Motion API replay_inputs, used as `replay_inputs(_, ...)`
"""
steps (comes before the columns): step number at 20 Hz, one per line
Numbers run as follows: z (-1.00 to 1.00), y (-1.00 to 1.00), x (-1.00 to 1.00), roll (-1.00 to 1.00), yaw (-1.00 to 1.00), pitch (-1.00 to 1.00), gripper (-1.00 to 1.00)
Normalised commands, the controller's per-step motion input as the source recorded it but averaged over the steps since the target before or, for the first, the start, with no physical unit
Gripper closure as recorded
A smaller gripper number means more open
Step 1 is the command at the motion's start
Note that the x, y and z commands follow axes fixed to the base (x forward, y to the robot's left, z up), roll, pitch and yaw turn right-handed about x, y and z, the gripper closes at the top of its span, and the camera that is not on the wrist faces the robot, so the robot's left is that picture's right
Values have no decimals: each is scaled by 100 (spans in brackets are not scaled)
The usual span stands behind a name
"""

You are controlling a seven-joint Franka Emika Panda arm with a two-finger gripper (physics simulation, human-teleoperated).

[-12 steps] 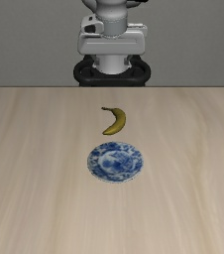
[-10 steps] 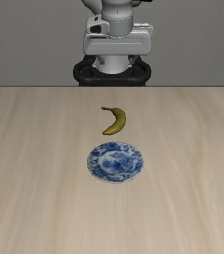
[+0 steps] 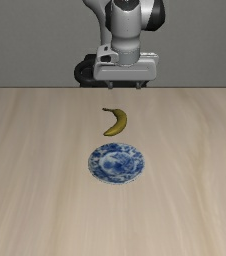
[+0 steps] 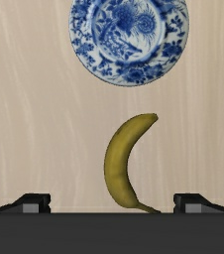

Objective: Pick the banana on the table and place it on the plate

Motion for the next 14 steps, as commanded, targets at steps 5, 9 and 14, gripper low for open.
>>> replay_inputs(5,-100,0,0,0,0,0,-100)
replay_inputs(9,-100,0,0,0,0,0,-100)
replay_inputs(14,-40,0,-40,0,0,0,100)
